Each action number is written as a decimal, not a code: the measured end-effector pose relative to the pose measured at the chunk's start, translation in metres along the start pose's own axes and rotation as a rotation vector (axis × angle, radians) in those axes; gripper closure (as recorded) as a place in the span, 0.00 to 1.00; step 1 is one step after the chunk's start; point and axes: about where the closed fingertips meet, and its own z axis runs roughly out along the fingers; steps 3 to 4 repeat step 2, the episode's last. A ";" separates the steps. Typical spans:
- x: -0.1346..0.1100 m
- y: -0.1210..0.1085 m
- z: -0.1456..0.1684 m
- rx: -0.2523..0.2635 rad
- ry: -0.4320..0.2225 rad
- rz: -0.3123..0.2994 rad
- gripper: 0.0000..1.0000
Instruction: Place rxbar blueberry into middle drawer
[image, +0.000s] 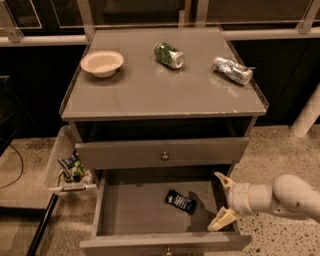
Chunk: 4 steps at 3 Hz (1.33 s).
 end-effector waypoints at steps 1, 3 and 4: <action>-0.025 0.011 -0.053 0.029 0.002 -0.065 0.00; -0.047 0.010 -0.087 0.096 0.014 -0.090 0.00; -0.047 0.010 -0.087 0.096 0.014 -0.090 0.00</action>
Offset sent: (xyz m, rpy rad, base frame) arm -0.0386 -0.0453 0.1391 -0.0952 -0.2025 -0.0902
